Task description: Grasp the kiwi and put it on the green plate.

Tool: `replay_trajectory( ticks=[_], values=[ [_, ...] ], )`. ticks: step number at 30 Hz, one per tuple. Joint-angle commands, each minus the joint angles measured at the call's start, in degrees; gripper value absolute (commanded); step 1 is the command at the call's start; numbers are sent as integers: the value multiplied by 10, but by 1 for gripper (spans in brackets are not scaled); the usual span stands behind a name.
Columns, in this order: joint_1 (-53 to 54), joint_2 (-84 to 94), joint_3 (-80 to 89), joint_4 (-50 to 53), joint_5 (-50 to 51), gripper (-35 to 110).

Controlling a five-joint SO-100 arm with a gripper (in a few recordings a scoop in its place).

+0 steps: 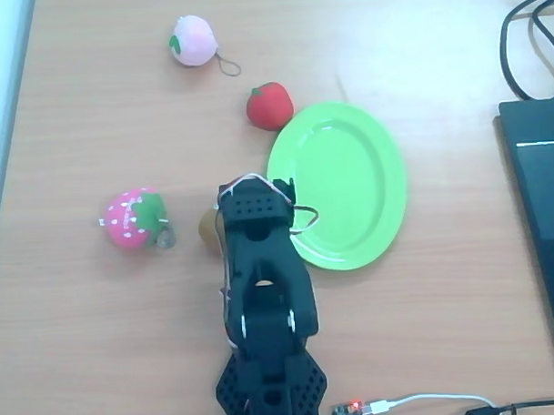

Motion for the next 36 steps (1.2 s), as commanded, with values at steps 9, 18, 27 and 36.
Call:
replay_trajectory(
  ticks=[9, 18, 27, 36],
  values=[
    [-23, -72, -1, -47, -2, 38],
    [-27, -62, 0, -54, -1, 26],
    [-8, -17, -37, -48, -1, 28],
    [70, -20, -160, -47, -1, 28]
  ],
)
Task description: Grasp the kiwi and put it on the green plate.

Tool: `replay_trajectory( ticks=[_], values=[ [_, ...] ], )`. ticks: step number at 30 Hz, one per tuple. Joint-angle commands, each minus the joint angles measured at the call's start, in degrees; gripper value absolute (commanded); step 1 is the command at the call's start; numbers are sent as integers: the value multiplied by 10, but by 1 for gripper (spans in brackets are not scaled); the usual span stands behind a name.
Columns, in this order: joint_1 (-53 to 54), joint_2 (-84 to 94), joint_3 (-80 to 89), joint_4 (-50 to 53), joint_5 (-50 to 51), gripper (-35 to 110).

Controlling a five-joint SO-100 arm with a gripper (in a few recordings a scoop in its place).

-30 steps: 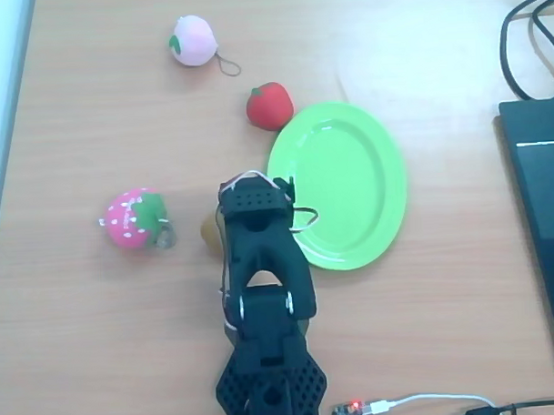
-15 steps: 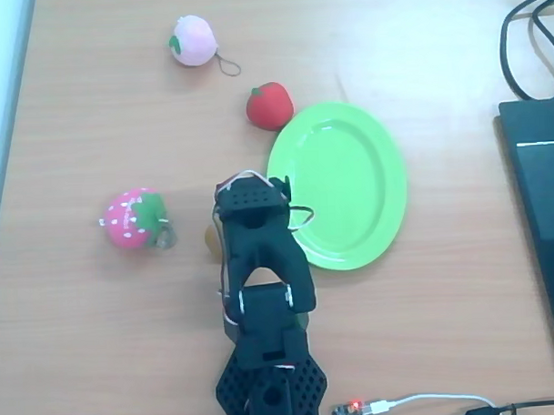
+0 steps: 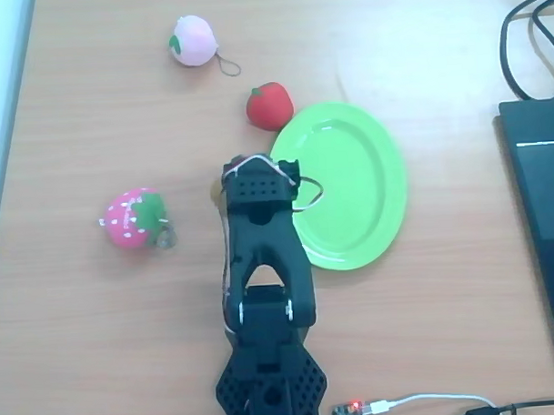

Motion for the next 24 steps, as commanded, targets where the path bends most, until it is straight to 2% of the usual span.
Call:
replay_trajectory(
  ticks=[1, 15, 24],
  values=[
    [39, 4, -58, 7, -1, 28],
    [181, -83, -112, -2, 4, 28],
    [227, -227, -163, -2, 56, 28]
  ],
)
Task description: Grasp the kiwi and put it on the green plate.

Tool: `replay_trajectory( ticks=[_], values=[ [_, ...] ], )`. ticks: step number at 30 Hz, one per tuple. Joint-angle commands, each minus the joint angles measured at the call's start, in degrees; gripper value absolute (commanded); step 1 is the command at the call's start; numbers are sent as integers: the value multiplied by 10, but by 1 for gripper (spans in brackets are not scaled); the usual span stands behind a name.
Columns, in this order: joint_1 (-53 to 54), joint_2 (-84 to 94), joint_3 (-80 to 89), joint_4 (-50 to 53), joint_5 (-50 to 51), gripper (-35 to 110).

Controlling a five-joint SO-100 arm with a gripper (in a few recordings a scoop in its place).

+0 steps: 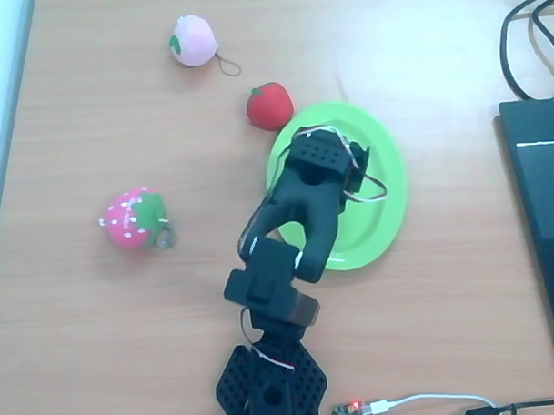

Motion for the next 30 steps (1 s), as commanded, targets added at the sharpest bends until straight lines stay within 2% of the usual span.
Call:
replay_trajectory(
  ticks=[1, 14, 30],
  values=[
    [10, -25, -33, 3, 9, 29],
    [8, -167, -125, 3, 54, 30],
    [4, -177, -128, 11, 54, 34]
  ],
)
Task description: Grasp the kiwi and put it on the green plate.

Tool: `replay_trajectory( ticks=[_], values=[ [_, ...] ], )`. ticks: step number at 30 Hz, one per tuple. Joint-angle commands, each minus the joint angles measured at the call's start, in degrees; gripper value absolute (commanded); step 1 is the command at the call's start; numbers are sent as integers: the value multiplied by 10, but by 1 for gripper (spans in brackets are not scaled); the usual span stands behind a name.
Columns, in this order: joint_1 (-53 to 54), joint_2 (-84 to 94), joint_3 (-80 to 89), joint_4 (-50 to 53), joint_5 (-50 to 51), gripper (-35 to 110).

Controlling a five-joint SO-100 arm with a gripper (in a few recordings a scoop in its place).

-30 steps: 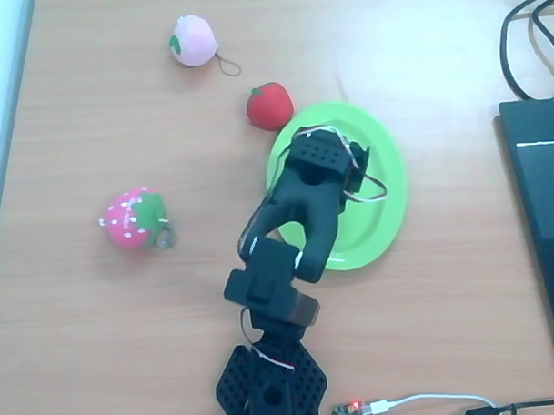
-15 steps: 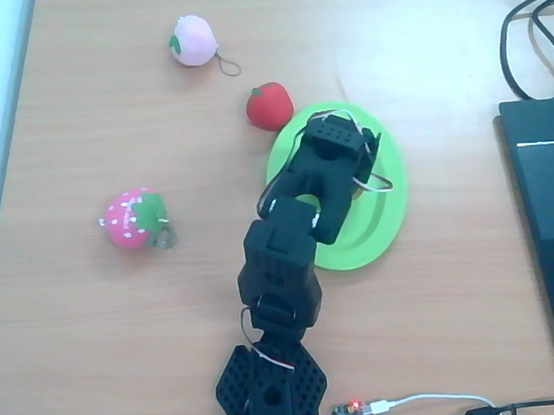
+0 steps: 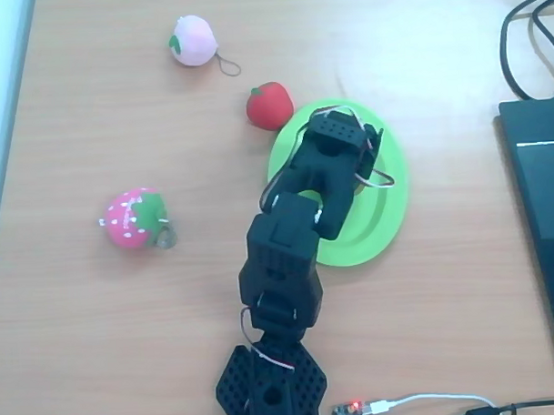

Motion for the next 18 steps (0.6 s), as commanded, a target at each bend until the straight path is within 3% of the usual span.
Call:
replay_trajectory(
  ticks=[1, 18],
  values=[
    [0, 19, 4, 11, -4, 34],
    [-37, 100, 14, 75, 32, 44]
  ],
)
